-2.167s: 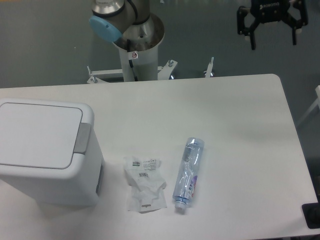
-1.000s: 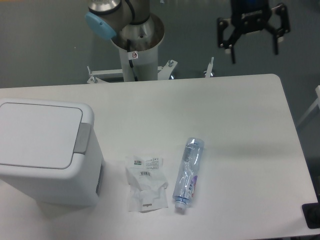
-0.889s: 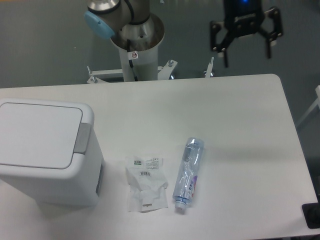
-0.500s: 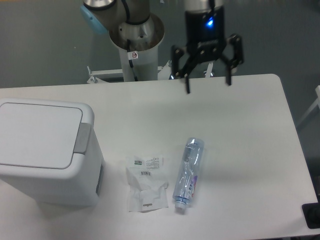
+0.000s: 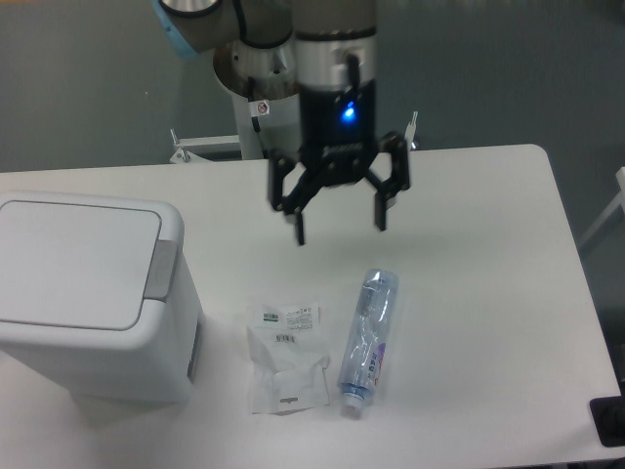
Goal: Open the trash can
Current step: 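Move the open gripper down toward the white trash can's lid, then press the gripper against the lid edge to flip it open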
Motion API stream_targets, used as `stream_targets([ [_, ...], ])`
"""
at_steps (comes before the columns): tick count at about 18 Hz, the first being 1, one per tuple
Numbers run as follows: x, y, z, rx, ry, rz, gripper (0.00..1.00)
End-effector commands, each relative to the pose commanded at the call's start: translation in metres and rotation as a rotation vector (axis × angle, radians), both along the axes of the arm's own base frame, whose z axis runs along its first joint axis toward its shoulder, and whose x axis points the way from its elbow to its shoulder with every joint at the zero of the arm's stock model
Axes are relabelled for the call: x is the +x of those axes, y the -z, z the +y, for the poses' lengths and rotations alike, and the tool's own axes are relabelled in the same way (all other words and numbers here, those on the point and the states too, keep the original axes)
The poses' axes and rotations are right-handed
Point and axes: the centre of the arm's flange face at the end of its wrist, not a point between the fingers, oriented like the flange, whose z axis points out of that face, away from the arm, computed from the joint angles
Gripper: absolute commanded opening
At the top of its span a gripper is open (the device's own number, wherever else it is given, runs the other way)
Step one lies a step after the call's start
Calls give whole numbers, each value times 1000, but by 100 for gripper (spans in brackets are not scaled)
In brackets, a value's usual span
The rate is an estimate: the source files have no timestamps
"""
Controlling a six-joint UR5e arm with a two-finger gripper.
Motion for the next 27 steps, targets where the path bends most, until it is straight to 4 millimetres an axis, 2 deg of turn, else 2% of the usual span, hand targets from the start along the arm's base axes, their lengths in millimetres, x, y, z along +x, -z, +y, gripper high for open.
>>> stream_targets([
  [3,17,13,17,-8,9,-39,100],
  [7,33,18,28,-13,39,-43,100],
  [16,65,29,37,-32,93,-55,100],
  [22,72,28,38,-31,101,-55,100],
  [27,73,36,37,-41,104,-63,100],
])
